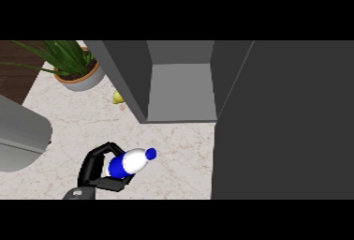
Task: Pick up the bottled water, place it into the cabinet and close the cabinet
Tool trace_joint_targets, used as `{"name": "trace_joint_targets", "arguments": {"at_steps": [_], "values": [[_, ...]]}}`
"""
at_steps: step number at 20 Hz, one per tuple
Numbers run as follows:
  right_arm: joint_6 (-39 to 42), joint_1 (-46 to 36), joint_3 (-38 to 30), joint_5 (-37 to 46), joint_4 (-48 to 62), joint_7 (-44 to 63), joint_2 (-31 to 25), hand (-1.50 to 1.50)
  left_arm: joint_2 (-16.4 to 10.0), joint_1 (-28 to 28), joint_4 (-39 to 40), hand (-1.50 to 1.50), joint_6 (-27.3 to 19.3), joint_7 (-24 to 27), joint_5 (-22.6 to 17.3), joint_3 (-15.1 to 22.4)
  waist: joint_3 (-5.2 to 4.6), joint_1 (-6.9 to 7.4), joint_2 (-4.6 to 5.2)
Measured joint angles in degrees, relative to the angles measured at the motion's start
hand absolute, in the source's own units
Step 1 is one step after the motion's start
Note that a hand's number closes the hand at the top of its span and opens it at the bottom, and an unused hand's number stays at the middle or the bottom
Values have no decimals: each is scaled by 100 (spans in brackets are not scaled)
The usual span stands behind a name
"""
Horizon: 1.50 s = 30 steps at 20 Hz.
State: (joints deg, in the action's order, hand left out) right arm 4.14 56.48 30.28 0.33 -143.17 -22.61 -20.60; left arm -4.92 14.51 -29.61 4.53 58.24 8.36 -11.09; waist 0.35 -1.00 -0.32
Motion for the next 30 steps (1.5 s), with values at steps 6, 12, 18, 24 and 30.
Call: {"name": "trace_joint_targets", "arguments": {"at_steps": [6, 12, 18, 24, 30], "values": [[-99, 114, 61, -2, -7, -123, -143, -150, 354, -49, -268, 150, -36, -190, -273, 483, -28, 11, 1], [-178, 108, 5, -11, 11, -214, -261, -150, 459, 138, -903, 150, -347, -895, -1155, 1433, -36, 1, -1], [-155, 138, -251, -57, 11, -360, -416, -150, 484, 446, -1770, 150, -1159, -1975, -1903, 2346, -35, -4, -2], [-140, 166, -438, -120, 42, -487, -446, -150, 489, 1124, -2214, 150, -2075, -2953, -2528, 3040, -36, -50, 16], [-55, 269, -592, -181, 48, -657, -463, -150, 491, 1995, -1892, 150, -2918, -3431, -3008, 3452, -38, -130, 39]]}}
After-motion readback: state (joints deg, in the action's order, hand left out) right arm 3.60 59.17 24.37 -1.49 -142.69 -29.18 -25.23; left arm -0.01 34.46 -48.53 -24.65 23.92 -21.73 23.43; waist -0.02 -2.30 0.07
